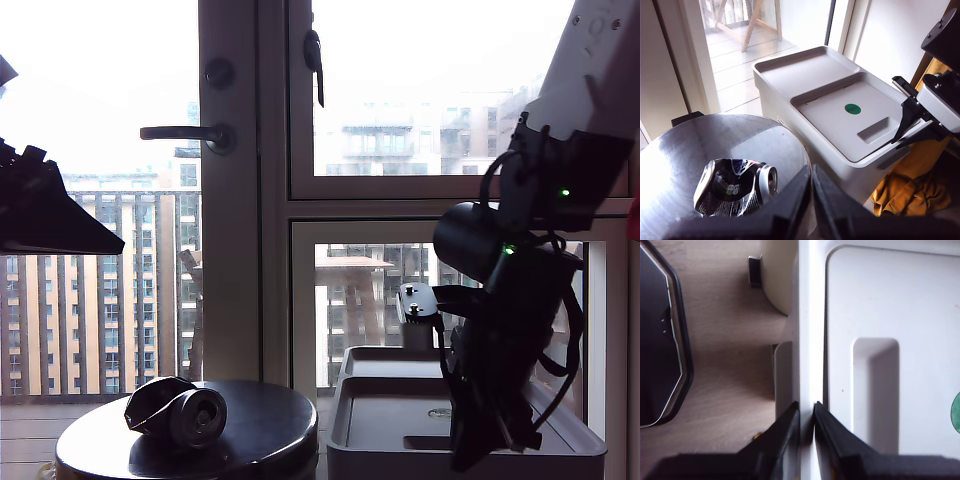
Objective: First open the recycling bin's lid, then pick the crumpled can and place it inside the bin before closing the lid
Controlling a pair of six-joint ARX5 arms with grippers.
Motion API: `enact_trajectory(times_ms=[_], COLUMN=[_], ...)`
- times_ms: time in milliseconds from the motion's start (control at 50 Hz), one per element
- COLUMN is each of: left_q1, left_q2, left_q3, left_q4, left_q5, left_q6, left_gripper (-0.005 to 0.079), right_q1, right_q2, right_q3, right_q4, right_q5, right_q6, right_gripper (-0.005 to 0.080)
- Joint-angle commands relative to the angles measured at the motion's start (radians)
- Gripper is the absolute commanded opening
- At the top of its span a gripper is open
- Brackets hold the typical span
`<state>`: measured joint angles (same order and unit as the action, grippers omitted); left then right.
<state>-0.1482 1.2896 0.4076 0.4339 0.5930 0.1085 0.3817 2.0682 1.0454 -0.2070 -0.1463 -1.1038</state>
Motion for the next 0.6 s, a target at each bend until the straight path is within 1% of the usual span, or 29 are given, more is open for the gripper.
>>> enact_trajectory(times_ms=[0,120,260,580], left_q1=[-0.003,-0.003,-0.003,-0.003], left_q2=[0.007,0.007,0.007,0.007], left_q3=[0.006,0.006,0.006,0.006], left_q4=[0.01,0.01,0.01,0.009], left_q5=[0.0,0.0,0.0,0.0], left_q6=[-0.003,-0.003,-0.003,-0.003], left_gripper=[-0.0021,-0.0021,-0.0021,-0.0021], right_q1=[0.005,0.01,0.021,0.047], right_q2=[0.001,0.001,-0.006,-0.063], right_q3=[0.052,0.08,0.092,0.098], right_q4=[-0.027,-0.101,-0.148,-0.169], right_q5=[0.004,0.006,0.034,0.035], right_q6=[0.004,0.004,0.004,0.005], right_gripper=[-0.0013,-0.0013,-0.0013,-0.0013])
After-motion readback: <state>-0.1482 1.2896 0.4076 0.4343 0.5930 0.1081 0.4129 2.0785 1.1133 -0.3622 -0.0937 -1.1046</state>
